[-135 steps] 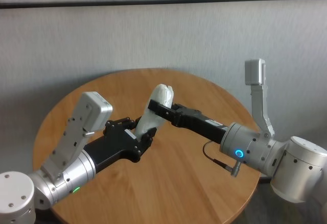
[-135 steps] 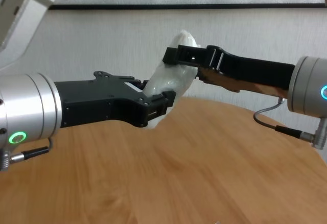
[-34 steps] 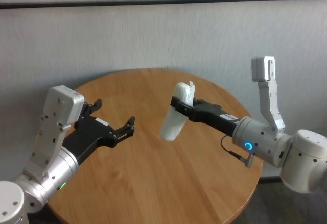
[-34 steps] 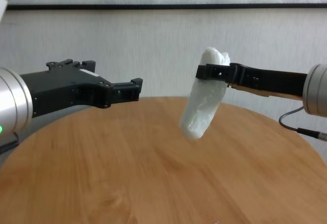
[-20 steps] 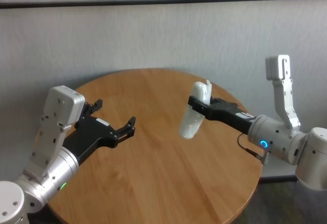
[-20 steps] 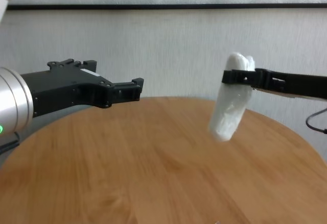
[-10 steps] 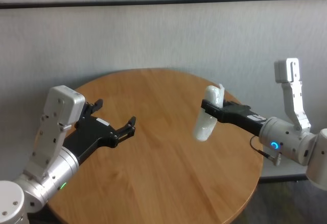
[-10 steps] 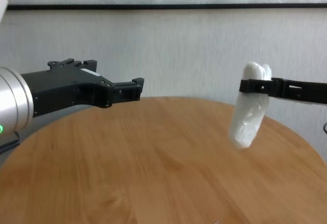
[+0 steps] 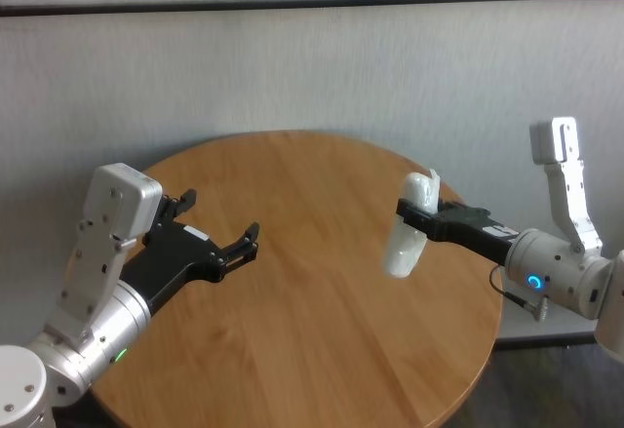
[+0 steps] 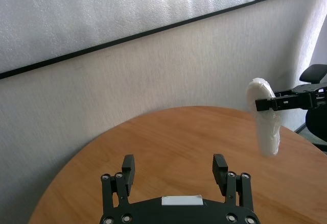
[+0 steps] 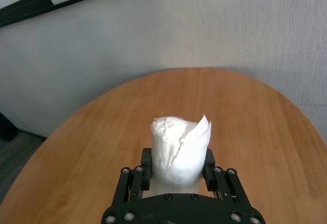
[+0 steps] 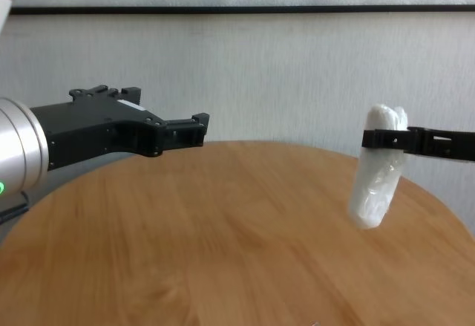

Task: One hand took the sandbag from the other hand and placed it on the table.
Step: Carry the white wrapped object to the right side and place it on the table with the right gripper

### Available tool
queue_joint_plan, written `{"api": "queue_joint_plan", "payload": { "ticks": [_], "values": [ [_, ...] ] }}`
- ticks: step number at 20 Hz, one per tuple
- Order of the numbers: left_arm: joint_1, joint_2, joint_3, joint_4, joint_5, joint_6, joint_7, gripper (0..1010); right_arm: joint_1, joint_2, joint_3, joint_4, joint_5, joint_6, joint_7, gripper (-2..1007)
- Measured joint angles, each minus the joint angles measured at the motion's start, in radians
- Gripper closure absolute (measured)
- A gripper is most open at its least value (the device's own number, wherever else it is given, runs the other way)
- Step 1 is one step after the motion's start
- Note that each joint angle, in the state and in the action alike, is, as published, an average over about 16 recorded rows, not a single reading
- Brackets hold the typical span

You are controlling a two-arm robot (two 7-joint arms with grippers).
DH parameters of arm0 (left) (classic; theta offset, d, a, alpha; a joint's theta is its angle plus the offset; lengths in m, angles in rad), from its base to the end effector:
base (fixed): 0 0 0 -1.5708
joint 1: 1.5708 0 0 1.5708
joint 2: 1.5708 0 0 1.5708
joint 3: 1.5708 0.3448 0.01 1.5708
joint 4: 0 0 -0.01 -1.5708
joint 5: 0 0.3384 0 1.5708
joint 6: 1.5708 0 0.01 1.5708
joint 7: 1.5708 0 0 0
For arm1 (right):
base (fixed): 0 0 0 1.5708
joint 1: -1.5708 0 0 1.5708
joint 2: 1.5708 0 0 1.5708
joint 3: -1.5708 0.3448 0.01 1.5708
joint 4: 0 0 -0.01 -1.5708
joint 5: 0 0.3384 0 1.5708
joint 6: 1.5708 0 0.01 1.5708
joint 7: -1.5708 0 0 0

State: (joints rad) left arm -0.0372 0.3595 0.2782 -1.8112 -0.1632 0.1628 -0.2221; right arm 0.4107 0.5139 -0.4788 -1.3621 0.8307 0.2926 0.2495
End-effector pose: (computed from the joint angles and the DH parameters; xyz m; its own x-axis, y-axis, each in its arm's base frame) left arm 0.3480 0.0056 -0.2769 0.5034 0.8429 0.1900 -0.8617 0.5060 0.0381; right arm 0.4631 -0.0694 -0.2924 0.4920 -0.8264 -0.2739 0.7959 0.5544 -0.2431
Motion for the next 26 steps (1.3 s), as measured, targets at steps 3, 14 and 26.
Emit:
{"api": "queue_joint_plan", "payload": {
  "ticks": [3,14,26],
  "values": [
    [0.0,0.0,0.0,0.0,0.0,0.0,0.0,10,0.002,-0.002,0.005,0.01,-0.007,0.007,-0.001,430],
    [0.0,0.0,0.0,0.0,0.0,0.0,0.0,10,0.016,-0.016,0.025,0.05,-0.027,0.048,-0.007,430],
    [0.0,0.0,0.0,0.0,0.0,0.0,0.0,10,0.03,-0.03,0.051,0.089,-0.036,0.131,-0.029,430]
  ]
}}
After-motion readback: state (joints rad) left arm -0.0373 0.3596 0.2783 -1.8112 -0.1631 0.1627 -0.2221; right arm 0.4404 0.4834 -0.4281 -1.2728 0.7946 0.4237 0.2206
